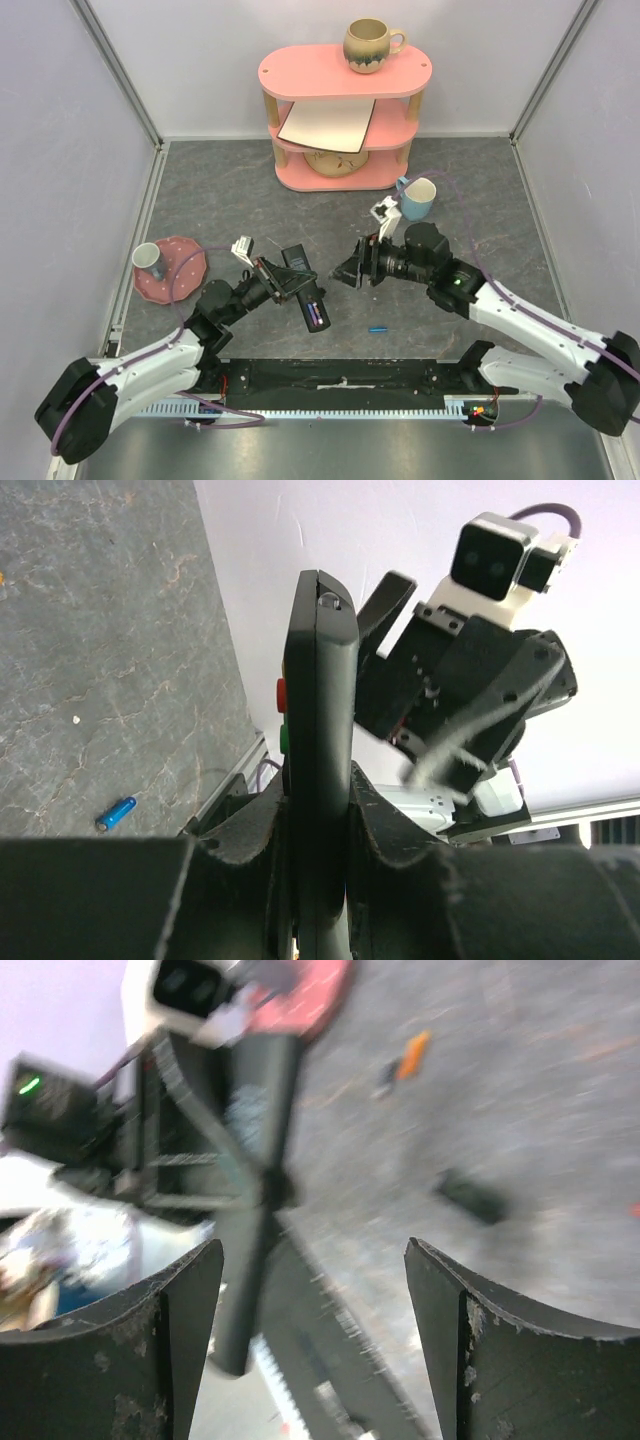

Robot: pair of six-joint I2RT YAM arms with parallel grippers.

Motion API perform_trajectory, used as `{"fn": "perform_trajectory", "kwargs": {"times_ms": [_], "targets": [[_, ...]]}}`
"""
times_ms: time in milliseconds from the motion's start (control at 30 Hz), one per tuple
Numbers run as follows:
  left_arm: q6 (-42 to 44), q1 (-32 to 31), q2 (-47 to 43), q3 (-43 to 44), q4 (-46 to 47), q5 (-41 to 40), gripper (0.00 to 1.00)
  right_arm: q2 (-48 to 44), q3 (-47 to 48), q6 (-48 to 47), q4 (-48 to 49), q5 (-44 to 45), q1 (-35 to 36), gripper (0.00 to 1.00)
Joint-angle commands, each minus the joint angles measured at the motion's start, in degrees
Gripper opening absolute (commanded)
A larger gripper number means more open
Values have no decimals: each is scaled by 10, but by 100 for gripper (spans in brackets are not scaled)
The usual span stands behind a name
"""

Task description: Load the batteries into the remote control

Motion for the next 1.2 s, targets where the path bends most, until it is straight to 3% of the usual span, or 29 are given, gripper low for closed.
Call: {"fn": "perform_trajectory", "kwargs": {"times_ms": [0, 67, 133, 300, 633, 900, 1167], "targets": [[50, 0, -48, 7, -35, -20, 2, -27, 53, -158, -211, 283, -8, 80], [64, 1, -80, 7, -77, -32, 2, -1, 49, -206, -233, 326, -8, 77], [72, 2, -99, 2, -94, -38, 2, 54, 47, -231, -230, 312, -6, 73], [80, 3, -178, -8, -148, -48, 2, 121, 13, -253, -128, 262, 13, 71], [97, 3, -317, -16, -249, -77, 2, 259, 89, -257, -63, 245, 59, 69], [95, 3, -334, -21, -266, -77, 2, 342, 106, -208, -23, 271, 75, 55], [99, 3, -331, -19, -267, -77, 2, 365, 123, -196, -17, 290, 91, 50]]}}
